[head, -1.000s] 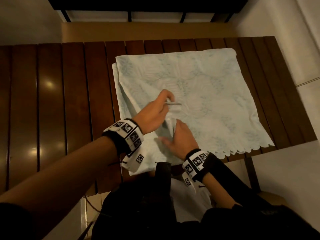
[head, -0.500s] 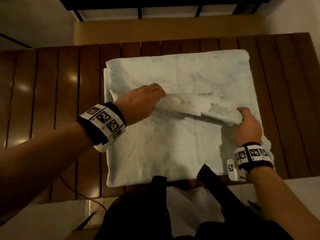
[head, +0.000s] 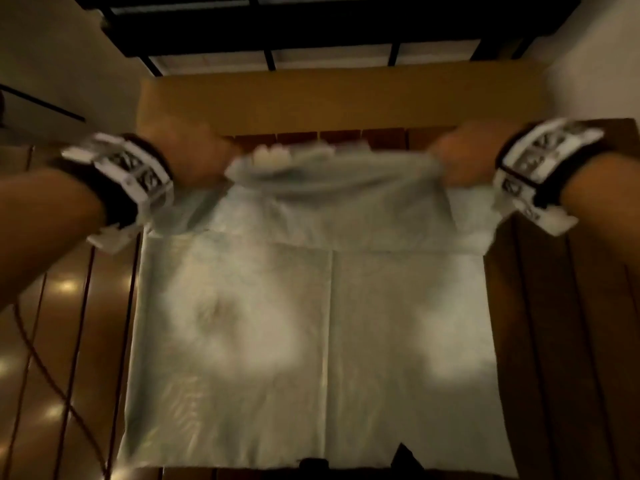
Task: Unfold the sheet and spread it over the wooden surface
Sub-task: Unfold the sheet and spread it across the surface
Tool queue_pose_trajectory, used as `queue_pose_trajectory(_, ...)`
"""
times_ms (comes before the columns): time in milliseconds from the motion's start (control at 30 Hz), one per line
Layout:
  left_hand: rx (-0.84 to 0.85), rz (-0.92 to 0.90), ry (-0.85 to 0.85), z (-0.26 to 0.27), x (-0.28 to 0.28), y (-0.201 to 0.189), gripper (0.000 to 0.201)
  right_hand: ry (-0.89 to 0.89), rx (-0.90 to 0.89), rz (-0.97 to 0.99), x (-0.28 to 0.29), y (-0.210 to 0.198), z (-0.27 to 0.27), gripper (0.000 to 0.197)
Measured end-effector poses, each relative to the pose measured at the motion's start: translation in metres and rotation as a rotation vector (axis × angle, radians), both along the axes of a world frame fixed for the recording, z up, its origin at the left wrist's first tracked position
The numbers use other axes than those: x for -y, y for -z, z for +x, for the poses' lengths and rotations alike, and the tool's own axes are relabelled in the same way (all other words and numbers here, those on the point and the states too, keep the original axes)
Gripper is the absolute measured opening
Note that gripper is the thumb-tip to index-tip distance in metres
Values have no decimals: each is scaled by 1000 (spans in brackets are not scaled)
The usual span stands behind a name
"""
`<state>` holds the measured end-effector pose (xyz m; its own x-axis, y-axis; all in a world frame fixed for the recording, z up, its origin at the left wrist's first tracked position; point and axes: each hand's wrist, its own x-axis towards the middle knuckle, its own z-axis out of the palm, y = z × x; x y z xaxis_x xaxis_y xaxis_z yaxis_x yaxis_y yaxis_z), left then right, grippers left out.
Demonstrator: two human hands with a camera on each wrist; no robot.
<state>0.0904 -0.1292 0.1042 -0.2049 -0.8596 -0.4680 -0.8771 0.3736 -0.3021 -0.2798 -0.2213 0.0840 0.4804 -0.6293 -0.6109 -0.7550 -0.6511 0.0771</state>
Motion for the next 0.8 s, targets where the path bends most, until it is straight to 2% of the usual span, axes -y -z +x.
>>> queue_pose_trajectory(100,-110,-397,-133,14,50,-19,24,142,296,-480,61,-26,20,16)
queue_pose_trajectory(167,-188,-560,-238,19,69,-17,24,173,444,-659,81,-28,34,16)
queue_pose_trajectory(233,-190,-549,-284,20,74,-3,35,186,417,-659,93,-17,47,11)
queue_pose_trajectory(300,-137,-444,-259,32,68,25,45,209,330,-553,95,6,52,21)
queue_pose_trajectory(367,-74,-295,-252,40,57,53,46,229,259,-400,92,33,50,29)
queue_pose_trajectory(433,-50,-135,-338,45,42,78,46,219,191,-267,82,59,44,40)
queue_pose_trajectory(533,-97,-102,-411,51,31,97,44,264,190,-168,68,81,38,47)
queue_pose_trajectory(633,-123,-142,-410,59,27,100,41,294,170,-236,62,88,36,44)
queue_pose_trajectory(700,-125,-192,-424,63,28,96,40,310,164,-354,58,81,36,41)
queue_pose_trajectory(800,-128,-380,-579,61,19,85,52,435,190,-610,41,64,37,57)
